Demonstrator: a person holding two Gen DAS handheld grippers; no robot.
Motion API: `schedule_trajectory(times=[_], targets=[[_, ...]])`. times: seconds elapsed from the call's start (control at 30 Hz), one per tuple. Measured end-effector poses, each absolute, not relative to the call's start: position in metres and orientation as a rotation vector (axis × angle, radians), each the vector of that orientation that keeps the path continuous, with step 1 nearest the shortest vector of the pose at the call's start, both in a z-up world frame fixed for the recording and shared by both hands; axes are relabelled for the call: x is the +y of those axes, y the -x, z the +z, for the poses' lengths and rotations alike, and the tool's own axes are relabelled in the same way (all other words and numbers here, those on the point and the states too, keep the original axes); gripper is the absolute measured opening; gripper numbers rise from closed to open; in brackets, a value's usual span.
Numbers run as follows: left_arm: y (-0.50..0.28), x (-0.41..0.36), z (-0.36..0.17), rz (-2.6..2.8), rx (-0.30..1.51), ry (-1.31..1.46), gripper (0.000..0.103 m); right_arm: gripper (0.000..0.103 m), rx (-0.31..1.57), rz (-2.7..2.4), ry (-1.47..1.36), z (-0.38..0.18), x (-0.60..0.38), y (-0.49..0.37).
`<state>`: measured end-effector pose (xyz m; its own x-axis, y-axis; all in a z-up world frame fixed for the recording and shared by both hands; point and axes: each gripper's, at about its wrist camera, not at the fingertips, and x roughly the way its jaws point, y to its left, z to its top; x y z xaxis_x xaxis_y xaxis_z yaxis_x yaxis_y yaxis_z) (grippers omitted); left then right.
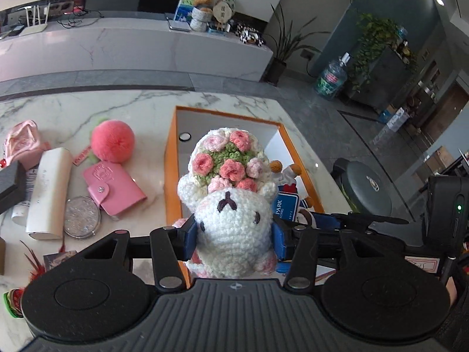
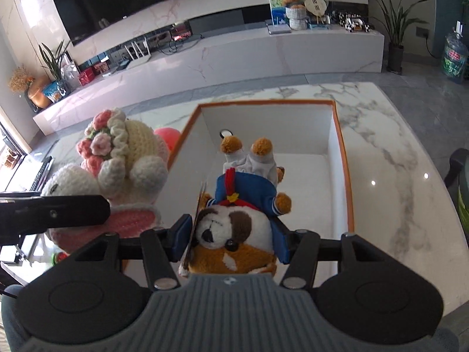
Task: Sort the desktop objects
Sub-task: 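Carry both plushes up and over the open orange box, then lower both plushes into the box and open both tools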
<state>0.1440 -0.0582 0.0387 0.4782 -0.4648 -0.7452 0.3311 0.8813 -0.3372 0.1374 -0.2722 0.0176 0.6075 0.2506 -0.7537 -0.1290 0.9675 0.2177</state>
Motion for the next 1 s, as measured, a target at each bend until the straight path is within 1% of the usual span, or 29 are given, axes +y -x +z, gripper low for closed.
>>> schedule_trajectory(times=[0.2, 0.4, 0.6, 0.8, 1.0], targets=[[-0.152, -0.086, 0.011, -0.498, 1.061, 0.046, 0.057, 0.059, 1.002, 0.246, -0.136, -0.016, -0.283, -0.151], [-0.157, -0.102, 0.000, -0.453, 1.126, -0.073, 0.057, 0.059, 1.040, 0.290, -0.053, -0.028, -0.274, -0.161], [-0.163, -0.109, -0.008, -0.427, 1.188, -0.136, 0.058, 0.059, 1.093, 0.329, 0.022, -0.041, -0.272, -0.168], [-0.165, -0.110, -0.008, -0.422, 1.189, -0.144, 0.058, 0.062, 1.137, 0.357, 0.030, -0.050, -0.270, -0.172], [-0.165, -0.108, -0.007, -0.431, 1.184, -0.125, 0.061, 0.062, 1.142, 0.357, 0.018, -0.050, -0.269, -0.172]])
